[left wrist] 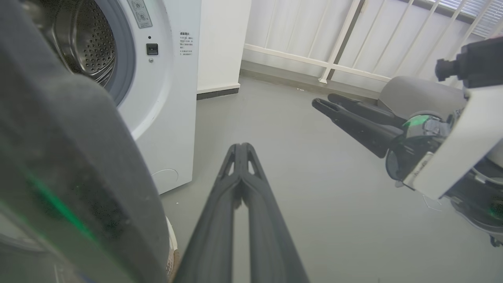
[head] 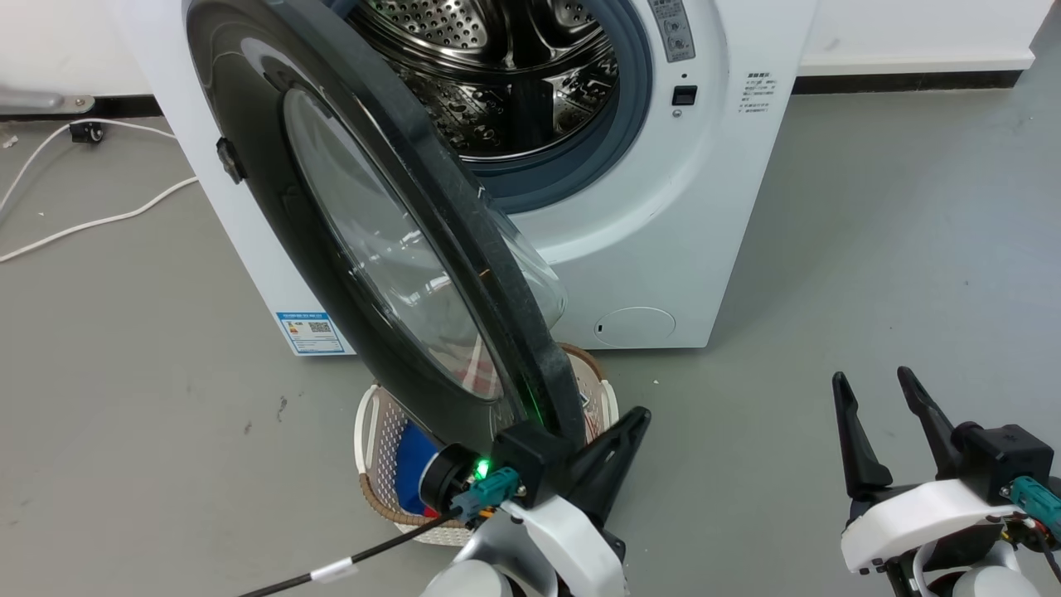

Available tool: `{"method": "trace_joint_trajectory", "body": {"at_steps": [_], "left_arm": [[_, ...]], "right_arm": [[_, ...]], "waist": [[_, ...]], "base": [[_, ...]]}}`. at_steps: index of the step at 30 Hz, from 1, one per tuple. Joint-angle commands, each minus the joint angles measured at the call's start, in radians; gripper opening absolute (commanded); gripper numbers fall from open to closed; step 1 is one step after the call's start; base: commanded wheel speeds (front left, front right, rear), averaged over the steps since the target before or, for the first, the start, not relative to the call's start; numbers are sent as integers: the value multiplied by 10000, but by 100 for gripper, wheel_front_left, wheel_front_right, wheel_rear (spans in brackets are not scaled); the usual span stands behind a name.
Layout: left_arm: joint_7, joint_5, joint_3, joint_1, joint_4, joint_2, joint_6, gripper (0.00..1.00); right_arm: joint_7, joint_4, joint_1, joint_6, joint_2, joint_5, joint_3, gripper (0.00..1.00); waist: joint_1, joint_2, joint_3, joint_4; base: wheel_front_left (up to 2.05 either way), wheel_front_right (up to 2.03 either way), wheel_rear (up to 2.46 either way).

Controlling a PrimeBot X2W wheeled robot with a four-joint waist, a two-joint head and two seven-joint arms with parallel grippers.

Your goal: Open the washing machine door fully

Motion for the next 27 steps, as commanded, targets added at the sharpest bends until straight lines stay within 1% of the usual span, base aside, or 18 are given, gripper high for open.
{"method": "trace_joint_trajectory", "body": {"at_steps": [1, 8, 14, 19, 27], "left_arm": [[-54, -51, 45, -82, 45, 25, 46, 0], [-260, 60, 223, -11, 256, 249, 311, 0], [-299, 45, 446, 349, 128, 610, 613, 0], [-199, -46, 514, 798, -250, 801, 889, 0], [-99, -238, 888, 1525, -607, 1234, 1472, 0]], "right_arm": [[-28, 5, -107, -2, 46, -20, 5, 100], [-72, 61, -51, -2, 79, 25, -18, 100], [-71, 135, -25, -2, 127, 41, -59, 100], [-99, 176, 71, -2, 173, 46, -118, 100], [-106, 222, 231, -2, 263, 71, -227, 100]], "waist": [[0, -1, -3, -16], [0, -1, 30, -5], [0, -1, -69, 145], [0, -1, -200, 313], [0, -1, -417, 615]], "base": [[0, 0, 0], [0, 0, 0], [0, 0, 0], [0, 0, 0], [0, 0, 0]]}}
